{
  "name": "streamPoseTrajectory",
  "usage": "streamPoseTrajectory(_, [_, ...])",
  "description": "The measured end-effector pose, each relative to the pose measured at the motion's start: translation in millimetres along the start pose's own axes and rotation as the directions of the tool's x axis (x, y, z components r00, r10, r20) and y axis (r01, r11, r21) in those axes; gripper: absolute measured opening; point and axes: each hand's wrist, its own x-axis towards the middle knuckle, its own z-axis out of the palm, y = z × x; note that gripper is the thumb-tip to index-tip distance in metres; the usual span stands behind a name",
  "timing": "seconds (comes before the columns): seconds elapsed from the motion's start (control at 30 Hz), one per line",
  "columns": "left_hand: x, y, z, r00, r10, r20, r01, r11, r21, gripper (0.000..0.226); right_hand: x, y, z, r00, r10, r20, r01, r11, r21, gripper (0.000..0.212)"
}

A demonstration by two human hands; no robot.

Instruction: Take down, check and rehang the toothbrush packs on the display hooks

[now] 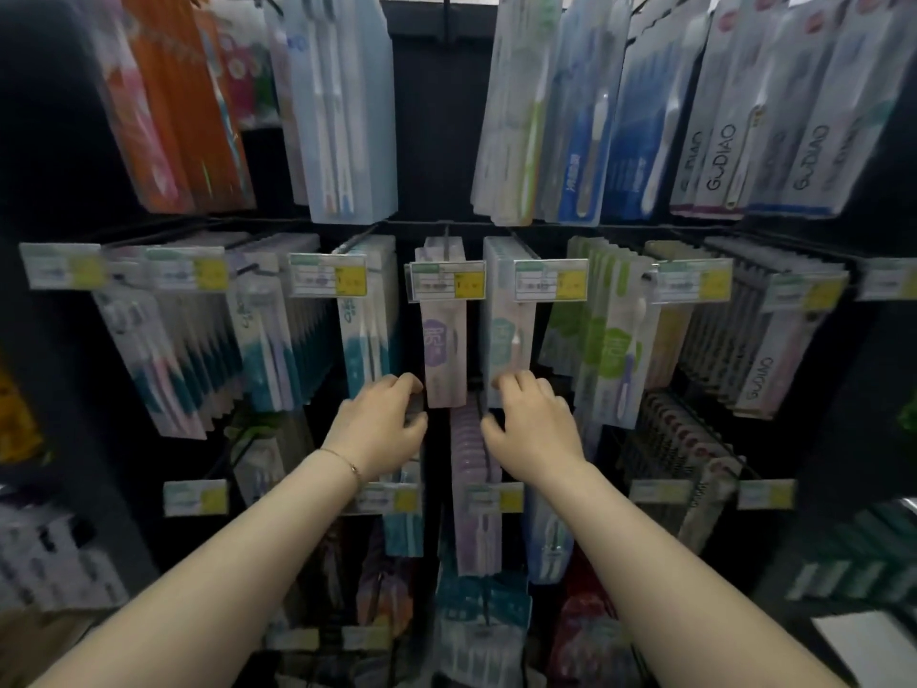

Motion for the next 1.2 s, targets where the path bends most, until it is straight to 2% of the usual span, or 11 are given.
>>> streamPoseTrajectory(0.33, [13.6,4.7,4.1,0.999,-0.014,0.033,0.015,1.0,-0.014,0.036,9.9,15.0,-2.5,1.0,0.007,-0.015,-0.007,1.0,0.007,0.044])
streamPoseTrajectory(0.53, [23.9,8.2,11.3,1.0,-0.023,0.01,0.023,0.999,-0.042,0.042,19.1,21.4,0.0,1.0,-0.024,0.013,0.024,1.0,0.015,0.042])
streamPoseTrajectory(0.67, [27.7,7.3,18.3,0.998,-0.064,0.006,0.064,0.985,-0.161,0.042,27.4,18.6,4.7,0.999,-0.035,0.04,0.031,0.994,0.104,0.043])
streamPoseTrajectory(0.77, [37.9,2.9,19.3,0.993,-0.114,-0.007,0.107,0.949,-0.297,0.053,39.3,12.2,10.3,0.997,-0.048,0.052,0.037,0.98,0.194,0.045])
streamPoseTrajectory(0.93, [65.4,-7.2,15.0,0.986,-0.166,-0.022,0.136,0.868,-0.478,0.064,66.9,1.0,16.8,0.997,-0.016,0.079,-0.01,0.948,0.318,0.06])
streamPoseTrajectory(1.1, [99.9,-10.2,10.0,0.988,-0.084,-0.127,0.0,0.833,-0.554,0.059,92.9,-7.3,25.3,0.999,-0.033,0.002,0.029,0.906,0.423,0.073])
streamPoseTrajectory(1.2, [118.6,-10.9,7.0,0.982,-0.09,-0.165,-0.022,0.819,-0.573,0.064,108.6,-10.8,31.5,0.999,-0.013,-0.041,0.031,0.882,0.471,0.069])
